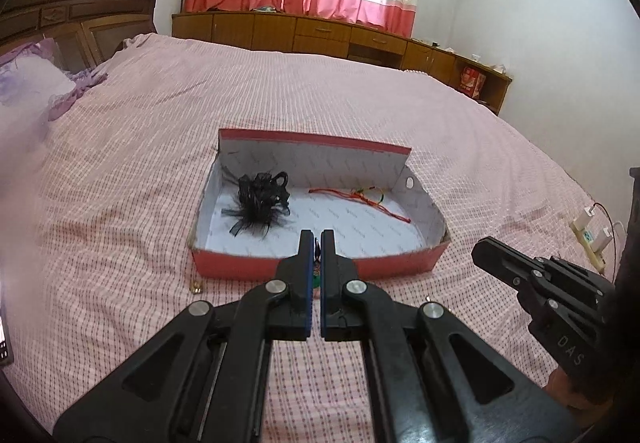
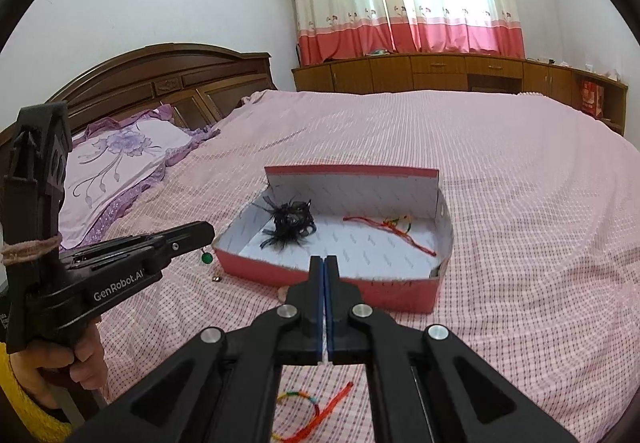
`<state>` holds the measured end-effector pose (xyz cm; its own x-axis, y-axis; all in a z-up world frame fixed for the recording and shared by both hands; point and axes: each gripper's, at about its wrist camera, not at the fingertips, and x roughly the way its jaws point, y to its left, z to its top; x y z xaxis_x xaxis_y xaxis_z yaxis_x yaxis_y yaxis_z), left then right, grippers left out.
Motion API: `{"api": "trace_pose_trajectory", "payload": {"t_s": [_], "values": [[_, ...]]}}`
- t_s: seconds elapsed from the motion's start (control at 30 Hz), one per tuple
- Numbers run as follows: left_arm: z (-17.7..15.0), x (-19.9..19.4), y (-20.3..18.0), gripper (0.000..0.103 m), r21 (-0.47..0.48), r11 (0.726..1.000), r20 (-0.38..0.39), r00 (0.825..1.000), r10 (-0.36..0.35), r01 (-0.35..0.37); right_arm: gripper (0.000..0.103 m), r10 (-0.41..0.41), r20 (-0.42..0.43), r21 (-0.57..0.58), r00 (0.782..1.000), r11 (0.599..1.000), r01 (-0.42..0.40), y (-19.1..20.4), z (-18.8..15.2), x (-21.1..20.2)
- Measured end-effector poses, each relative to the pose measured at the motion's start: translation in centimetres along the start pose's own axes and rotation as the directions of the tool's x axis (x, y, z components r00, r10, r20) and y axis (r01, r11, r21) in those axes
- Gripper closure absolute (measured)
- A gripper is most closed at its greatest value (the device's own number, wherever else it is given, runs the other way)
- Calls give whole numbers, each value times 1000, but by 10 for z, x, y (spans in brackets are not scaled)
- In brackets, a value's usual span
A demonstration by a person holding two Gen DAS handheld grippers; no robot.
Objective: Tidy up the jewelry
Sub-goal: 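Carry the green earring into the box with left tool while right tool follows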
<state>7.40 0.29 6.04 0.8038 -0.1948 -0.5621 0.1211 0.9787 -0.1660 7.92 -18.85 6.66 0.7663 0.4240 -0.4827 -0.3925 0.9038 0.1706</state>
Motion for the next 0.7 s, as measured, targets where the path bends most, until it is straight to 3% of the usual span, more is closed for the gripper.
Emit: {"api": "trace_pose_trajectory", "payload": {"t_s": [0.47, 0.7], "values": [[32, 44, 4, 103, 9, 1000, -4, 1000, 21, -21, 102, -22, 22, -31, 1000, 999, 22, -15, 32, 38], [39, 79, 7, 103, 9, 999, -38, 999, 35, -35, 102, -43, -9, -31, 999, 999, 42, -24, 37, 71]]}}
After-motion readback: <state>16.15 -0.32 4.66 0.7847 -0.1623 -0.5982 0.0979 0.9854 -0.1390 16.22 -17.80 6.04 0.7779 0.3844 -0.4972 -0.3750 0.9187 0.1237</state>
